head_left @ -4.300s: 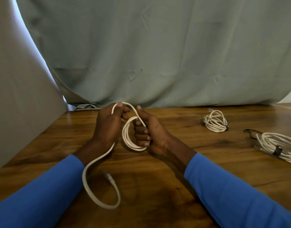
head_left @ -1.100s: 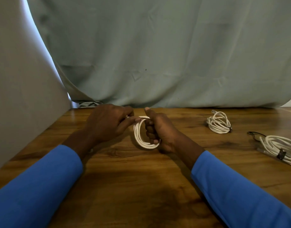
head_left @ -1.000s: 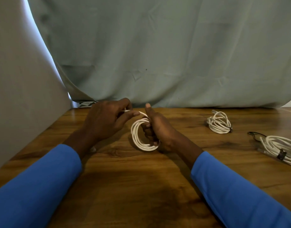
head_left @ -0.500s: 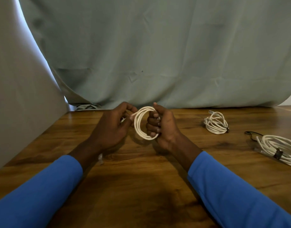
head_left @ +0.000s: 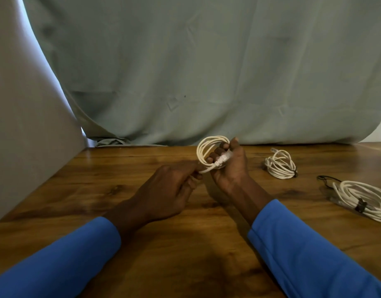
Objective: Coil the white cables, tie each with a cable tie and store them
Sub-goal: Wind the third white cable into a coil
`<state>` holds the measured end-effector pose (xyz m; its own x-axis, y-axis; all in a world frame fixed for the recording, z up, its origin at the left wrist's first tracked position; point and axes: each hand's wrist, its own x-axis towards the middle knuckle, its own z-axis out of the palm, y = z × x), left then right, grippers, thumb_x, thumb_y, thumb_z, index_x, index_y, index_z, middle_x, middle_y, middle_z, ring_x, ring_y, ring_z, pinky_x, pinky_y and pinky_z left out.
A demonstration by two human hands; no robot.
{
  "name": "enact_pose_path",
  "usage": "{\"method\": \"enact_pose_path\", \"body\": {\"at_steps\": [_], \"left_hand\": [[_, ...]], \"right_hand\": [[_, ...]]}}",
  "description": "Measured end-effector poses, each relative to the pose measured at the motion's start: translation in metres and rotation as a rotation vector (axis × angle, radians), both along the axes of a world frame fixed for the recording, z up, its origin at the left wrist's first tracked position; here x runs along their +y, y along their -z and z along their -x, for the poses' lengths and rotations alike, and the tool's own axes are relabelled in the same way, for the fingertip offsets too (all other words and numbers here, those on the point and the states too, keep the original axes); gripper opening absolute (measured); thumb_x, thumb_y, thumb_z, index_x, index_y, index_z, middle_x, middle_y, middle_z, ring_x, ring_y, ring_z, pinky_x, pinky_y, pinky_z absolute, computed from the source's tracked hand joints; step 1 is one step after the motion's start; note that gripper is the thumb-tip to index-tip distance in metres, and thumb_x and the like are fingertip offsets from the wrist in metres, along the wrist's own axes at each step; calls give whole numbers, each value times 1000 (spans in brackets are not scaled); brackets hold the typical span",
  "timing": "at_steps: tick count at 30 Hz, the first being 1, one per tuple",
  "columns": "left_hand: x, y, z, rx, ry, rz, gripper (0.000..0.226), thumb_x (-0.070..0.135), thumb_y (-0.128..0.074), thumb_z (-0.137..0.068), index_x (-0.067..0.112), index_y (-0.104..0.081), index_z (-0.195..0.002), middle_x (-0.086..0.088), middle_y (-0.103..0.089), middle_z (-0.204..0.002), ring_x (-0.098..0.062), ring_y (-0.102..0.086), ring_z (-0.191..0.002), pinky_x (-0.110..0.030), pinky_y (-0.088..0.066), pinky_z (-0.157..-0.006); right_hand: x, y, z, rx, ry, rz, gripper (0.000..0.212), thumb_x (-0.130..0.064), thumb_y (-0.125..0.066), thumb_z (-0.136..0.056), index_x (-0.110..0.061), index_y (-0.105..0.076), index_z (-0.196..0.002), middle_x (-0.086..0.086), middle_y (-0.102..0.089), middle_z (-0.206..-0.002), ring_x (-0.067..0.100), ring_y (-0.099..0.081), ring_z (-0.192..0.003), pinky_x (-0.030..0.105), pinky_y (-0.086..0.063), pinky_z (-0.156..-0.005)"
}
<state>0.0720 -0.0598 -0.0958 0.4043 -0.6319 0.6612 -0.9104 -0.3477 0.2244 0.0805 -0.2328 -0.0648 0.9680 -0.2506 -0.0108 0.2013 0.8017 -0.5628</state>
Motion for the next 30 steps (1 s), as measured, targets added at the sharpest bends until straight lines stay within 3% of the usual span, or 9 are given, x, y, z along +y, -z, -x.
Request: {"method": "enact_pose_path", "body": {"at_steps": [3,7,12,16,19,21,25,28,30], "left_hand": [[-2,0,0,-85,0,-24,32,15,-63,-98,21,-68,-130,7,-72,-107,-4,-65,-93,-25,-52,-81],[3,0,-6,-210,-64,-23,21,26,-68,-100,24,-75,-120,7,-67,-104,-5,-60,-85,-25,-48,-70],[2,-1,0,-170,-88,104,16,23,-79,-91,19,-76,-106,9,-69,-95,-2,-61,-81,-27,-52,-71],[-1,-3,4,-189,-324,228,26,34,-84,-78,32,-65,-96,16,-61,-88,-3,-55,-81,-30,-48,-66],[-2,0,-3,24,-364,378,60,36,-90,-65,34,-52,-112,16,-54,-107,0,-54,-93,-20,-44,-72],[-1,1,-4,168,-286,417,75,37,-89,-69,34,-49,-132,16,-54,-126,1,-56,-106,-22,-49,-83],[5,-5,-9,297,-102,401,57,33,-75,-86,32,-55,-139,14,-59,-136,-6,-57,-127,-38,-53,-102],[10,0,-15,532,-10,357,49,32,-72,-91,30,-57,-138,4,-72,-123,-19,-70,-114,-54,-56,-99],[9,4,-16,569,-33,275,35,30,-65,-101,31,-57,-135,0,-76,-107,-25,-77,-89,-57,-62,-81]], "right_hand": [[5,0,3,-8,11,56,47,-46,-38,-110,-17,-46,-73,-6,-48,-40,7,-46,-31,16,-40,-37],[19,3,6,-54,-1,309,52,-49,-37,-109,-15,-51,-73,-6,-50,-46,6,-48,-37,20,-42,-41],[36,6,19,-114,-245,445,75,-79,-26,-96,-14,-51,-69,5,-50,-64,14,-52,-56,23,-48,-53],[41,7,21,-180,-244,672,72,-71,-24,-102,-12,-58,-79,7,-55,-67,17,-56,-62,23,-49,-57],[42,9,18,-184,-162,858,58,-45,-26,-112,-11,-63,-83,-7,-64,-59,2,-61,-55,16,-47,-56],[42,10,18,-180,-128,925,52,-41,-34,-112,-10,-66,-85,2,-67,-67,8,-63,-59,22,-48,-59],[33,7,22,-25,-257,851,49,-41,-38,-111,-14,-53,-73,-2,-41,-46,6,-37,-34,18,-27,-36],[29,6,21,62,-353,706,56,-52,-39,-107,-18,-41,-62,-7,-27,-40,4,-20,-29,17,-13,-36],[28,6,19,79,-296,633,58,-53,-42,-106,-19,-37,-59,-7,-28,-38,5,-21,-28,16,-17,-35]]}}
